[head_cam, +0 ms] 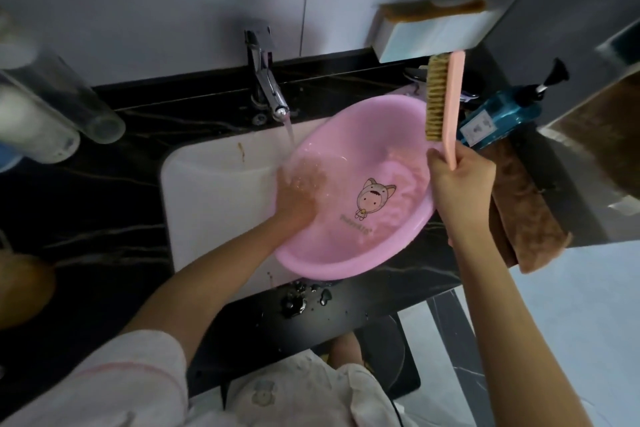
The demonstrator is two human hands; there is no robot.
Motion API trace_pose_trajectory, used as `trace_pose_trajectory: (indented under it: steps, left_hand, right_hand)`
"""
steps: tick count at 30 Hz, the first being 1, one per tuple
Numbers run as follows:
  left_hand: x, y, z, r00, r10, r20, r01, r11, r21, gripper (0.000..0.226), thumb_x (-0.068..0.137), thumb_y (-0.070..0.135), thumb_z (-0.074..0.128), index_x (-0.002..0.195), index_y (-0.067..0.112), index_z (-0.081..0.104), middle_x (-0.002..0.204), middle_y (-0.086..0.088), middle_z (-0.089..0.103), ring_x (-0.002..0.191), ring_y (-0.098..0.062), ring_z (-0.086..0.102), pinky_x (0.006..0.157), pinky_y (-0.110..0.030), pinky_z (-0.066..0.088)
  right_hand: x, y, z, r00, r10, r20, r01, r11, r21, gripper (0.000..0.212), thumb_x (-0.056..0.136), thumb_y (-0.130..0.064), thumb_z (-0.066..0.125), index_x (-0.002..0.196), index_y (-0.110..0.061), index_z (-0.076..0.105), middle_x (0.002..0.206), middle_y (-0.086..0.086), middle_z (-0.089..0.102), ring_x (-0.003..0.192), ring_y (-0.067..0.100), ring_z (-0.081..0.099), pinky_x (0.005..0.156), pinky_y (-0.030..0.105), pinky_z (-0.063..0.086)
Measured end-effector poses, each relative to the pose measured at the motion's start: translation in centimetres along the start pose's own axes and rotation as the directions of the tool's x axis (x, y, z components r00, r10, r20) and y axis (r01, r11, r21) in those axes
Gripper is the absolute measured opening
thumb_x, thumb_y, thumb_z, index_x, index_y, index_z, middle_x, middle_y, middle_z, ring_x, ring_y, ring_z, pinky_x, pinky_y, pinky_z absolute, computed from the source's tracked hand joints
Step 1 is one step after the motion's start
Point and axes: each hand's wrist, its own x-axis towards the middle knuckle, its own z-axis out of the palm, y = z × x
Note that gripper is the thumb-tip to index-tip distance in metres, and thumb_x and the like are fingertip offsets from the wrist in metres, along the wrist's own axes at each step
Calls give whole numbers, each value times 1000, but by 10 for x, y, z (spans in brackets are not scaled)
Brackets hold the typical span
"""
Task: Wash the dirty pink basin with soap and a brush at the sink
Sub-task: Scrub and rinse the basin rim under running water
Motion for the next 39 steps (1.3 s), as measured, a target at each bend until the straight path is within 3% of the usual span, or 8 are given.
trace_pose_trajectory:
  steps: [6,9,12,15,18,20,26,39]
  left_hand:
    - [-57,13,-15,702,331,631,-119,927,-355,62,101,44,20,150,14,-3,158,-2,-2,145,-20,-1,116,-35,0]
    - [-74,17,-29,602,471,645,111,751,-651,65,95,58,23,150,23,12,153,8,20,141,-15,20,112,-24,9]
    - [-65,8,-25,557,465,688,-145,870,-471,65,95,59,20,151,27,8,158,8,10,144,-15,10,117,-39,1]
    - [-41,-16,-15,815,263,517,-375,919,123,53,100,38,18,150,22,9,159,0,0,145,-24,-5,114,-53,-1]
    - [-15,-45,0,990,94,108,-98,994,37,59,99,35,21,150,25,-6,158,-1,-12,145,-24,-14,113,-58,-5]
    - [-8,-51,2,994,-108,-9,101,951,-292,68,99,38,33,150,21,-10,157,-5,-16,145,-25,-9,115,-52,4]
    - [-19,-44,-3,906,-320,279,334,131,-934,38,89,20,59,120,-2,57,120,-21,61,103,-31,61,85,-35,49]
    - [-133,-63,-82,872,-490,-14,31,83,-996,14,84,3,61,84,18,62,85,-1,64,74,-14,60,55,-20,51]
  right_hand:
    - [-6,-4,6,999,-9,-44,10,1000,24,13,91,-10,54,79,-11,59,59,-13,48,50,-3,48,51,4,40]
    - [-7,-5,6,998,6,-61,-2,997,71,10,91,-10,55,84,-11,62,63,-11,52,54,-1,49,54,3,42]
    - [-6,-5,7,998,-25,-52,29,997,67,13,91,-9,54,80,-9,60,61,-12,50,53,-5,50,53,4,41]
    - [-7,-5,8,998,-33,-47,36,996,81,13,91,-8,54,79,-10,60,62,-10,51,52,-7,50,53,4,40]
    - [-8,-4,8,997,-51,-52,56,993,105,25,90,-7,54,70,-22,54,59,-9,49,49,-6,48,50,4,38]
    - [-10,-3,7,997,-58,-49,64,991,115,28,90,-7,54,69,-26,51,59,-11,47,48,-8,48,50,4,37]
    - [-7,9,-5,999,-14,-42,20,991,134,27,93,-9,54,67,-17,54,55,-3,45,42,-3,42,44,6,34]
    - [36,62,-6,916,248,316,-191,961,-201,26,98,-31,45,91,-11,61,75,0,58,65,14,52,61,25,38]
